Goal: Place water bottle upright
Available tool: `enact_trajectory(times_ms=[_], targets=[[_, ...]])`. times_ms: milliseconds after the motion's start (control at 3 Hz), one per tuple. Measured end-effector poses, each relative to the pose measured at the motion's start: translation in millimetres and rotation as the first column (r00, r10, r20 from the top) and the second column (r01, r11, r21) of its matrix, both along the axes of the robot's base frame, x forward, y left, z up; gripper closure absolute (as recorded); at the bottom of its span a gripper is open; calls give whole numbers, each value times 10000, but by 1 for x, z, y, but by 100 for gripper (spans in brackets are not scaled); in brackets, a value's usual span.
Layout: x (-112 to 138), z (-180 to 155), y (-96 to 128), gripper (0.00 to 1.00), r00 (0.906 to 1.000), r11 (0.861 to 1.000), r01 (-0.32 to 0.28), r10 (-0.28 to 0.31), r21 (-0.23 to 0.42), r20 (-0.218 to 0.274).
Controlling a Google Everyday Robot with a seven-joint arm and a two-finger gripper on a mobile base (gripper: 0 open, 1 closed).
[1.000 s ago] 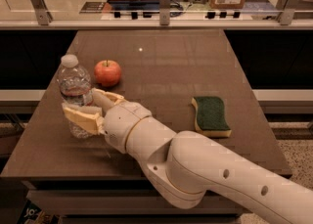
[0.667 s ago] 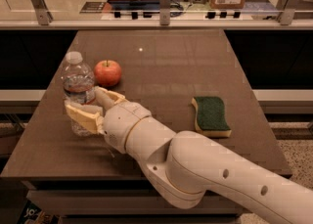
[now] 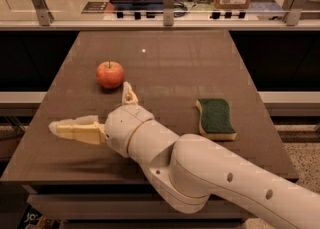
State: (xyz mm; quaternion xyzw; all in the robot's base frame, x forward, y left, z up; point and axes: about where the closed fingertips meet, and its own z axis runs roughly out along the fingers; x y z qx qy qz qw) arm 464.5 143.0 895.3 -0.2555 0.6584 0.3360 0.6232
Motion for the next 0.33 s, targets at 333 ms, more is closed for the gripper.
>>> enact_trajectory(times_ms=[333], targets=[[0,0,0,0,10000,10000,0,0,0,0]])
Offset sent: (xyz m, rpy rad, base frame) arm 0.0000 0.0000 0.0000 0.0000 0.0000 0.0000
